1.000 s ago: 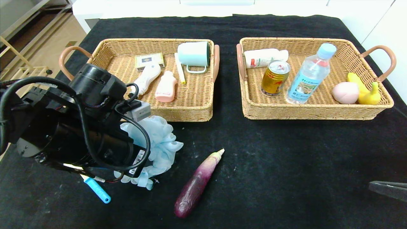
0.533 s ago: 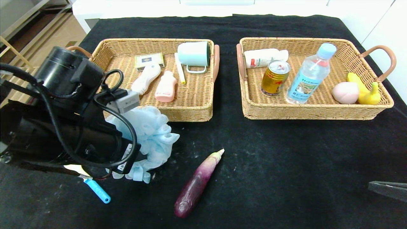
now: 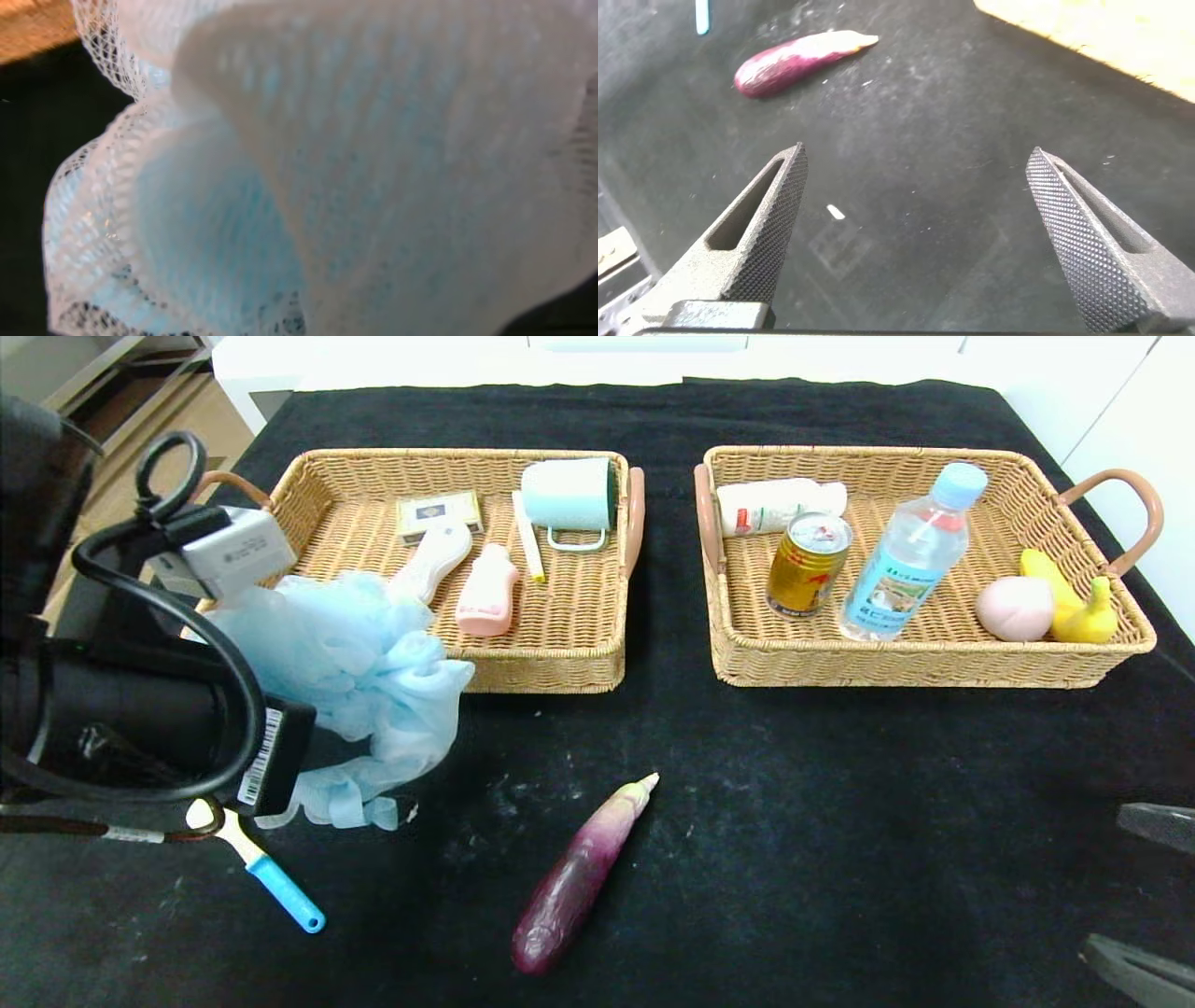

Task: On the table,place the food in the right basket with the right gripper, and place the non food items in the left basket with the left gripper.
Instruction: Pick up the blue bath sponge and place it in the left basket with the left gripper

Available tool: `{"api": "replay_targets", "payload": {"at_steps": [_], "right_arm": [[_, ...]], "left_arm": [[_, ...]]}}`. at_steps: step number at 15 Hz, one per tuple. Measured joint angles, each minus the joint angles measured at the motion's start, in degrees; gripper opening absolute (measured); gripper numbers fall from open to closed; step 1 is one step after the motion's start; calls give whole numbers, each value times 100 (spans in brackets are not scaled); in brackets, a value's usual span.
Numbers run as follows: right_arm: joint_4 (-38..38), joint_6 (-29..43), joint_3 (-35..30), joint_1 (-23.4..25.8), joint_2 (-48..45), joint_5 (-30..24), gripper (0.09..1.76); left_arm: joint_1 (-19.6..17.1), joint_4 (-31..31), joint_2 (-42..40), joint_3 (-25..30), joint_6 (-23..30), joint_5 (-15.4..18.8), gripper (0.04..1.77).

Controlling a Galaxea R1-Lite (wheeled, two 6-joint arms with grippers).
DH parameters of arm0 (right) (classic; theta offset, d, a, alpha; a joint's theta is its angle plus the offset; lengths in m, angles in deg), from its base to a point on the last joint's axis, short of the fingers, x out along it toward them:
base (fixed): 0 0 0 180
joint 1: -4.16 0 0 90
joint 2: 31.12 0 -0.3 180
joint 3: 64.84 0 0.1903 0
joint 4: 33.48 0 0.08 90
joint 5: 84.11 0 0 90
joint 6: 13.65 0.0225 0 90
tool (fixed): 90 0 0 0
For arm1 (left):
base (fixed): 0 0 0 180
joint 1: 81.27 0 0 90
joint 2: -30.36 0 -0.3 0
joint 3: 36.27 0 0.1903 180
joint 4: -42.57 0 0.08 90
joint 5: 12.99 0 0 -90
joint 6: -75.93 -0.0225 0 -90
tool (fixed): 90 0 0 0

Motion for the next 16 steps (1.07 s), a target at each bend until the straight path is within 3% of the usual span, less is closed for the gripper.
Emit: {"api": "replay_targets", "payload": {"at_steps": [4,7,11,16], "right_arm": [[-4,-6,52,171,71,-7,171],[-6,-4,61,185,99,-7,171],[-6,-6,68,210,154,1,171],[0,-23,74,221,154,10,171]], "left_arm": [[-239,544,-218,-145,-2,-11,56],[-391,592,-199,-471,-7,-11,56],[-636,577,226,-1443,-33,-11,56],[-875,616,1314,-2798,-44,-24,55]]}}
